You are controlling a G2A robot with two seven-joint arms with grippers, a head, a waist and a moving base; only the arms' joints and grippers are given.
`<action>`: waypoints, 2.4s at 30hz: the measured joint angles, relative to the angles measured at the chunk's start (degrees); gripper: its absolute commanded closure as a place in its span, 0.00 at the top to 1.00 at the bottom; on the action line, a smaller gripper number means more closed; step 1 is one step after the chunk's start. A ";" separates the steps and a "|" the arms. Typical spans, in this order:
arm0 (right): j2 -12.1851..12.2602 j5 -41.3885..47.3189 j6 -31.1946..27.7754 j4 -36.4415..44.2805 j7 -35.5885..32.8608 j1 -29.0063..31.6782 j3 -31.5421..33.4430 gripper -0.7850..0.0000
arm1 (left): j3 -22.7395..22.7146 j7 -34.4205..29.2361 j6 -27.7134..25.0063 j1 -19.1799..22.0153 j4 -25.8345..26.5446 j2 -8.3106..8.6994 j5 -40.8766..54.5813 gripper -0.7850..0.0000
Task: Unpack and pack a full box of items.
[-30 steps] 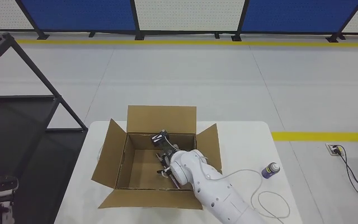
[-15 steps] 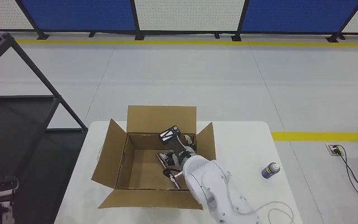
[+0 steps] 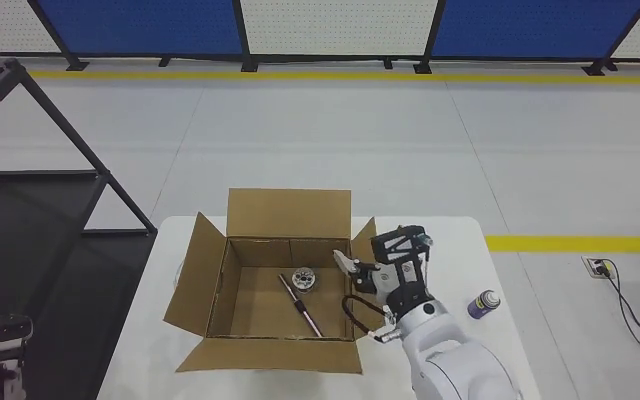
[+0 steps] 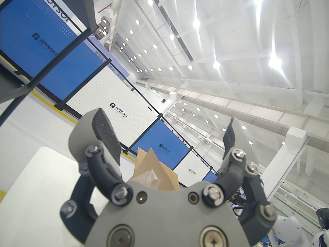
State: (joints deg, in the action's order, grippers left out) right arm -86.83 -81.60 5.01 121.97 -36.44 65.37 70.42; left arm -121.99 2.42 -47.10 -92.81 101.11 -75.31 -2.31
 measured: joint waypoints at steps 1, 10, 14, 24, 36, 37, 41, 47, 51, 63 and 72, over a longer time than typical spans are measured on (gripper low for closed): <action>0.04 0.70 0.94 0.68 1.53 1.13 1.06 1.00 | 0.00 0.00 0.00 0.00 0.00 0.00 0.00 1.00; 0.07 3.75 5.74 1.22 5.83 5.09 5.14 1.00 | 0.00 0.00 0.00 0.00 0.00 0.00 0.00 1.00; 0.07 3.75 5.74 1.22 5.82 5.09 5.14 1.00 | 0.00 0.00 0.00 0.00 0.00 0.00 0.00 1.00; 0.39 5.52 4.13 -0.80 7.54 6.70 7.60 1.00 | 0.00 0.00 0.00 0.00 0.00 0.00 0.00 1.00; 1.80 8.66 1.57 0.93 11.49 16.86 22.58 1.00 | 0.00 0.00 0.00 0.00 0.00 0.00 0.00 1.00; 1.88 9.19 1.50 0.61 11.78 17.74 23.81 1.00 | 0.00 0.00 0.00 0.00 0.00 0.00 0.00 1.00; 2.31 11.57 -0.81 -2.54 13.72 21.10 28.71 1.00 | 0.00 0.00 0.00 0.00 0.00 0.00 0.00 1.00; 2.95 16.62 -7.07 -8.71 15.30 23.31 33.05 1.00 | 0.00 0.00 0.00 0.00 0.00 0.00 0.00 1.00; 3.27 15.77 -7.42 -14.98 15.77 21.15 32.53 1.00 | 0.00 0.00 0.00 0.00 0.00 0.00 0.00 1.00; 3.89 12.55 -4.75 -29.82 19.68 12.61 29.72 0.81 | 0.00 0.00 0.00 0.00 0.00 0.00 0.00 1.00; 4.18 10.75 -1.51 -33.53 21.30 8.76 28.27 0.39 | 0.00 0.00 0.00 0.00 0.00 0.00 0.00 1.00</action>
State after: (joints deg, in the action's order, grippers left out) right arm -82.66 -70.85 3.50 88.43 -15.14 74.13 98.69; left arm -121.99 2.42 -47.10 -92.81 101.11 -75.31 -2.31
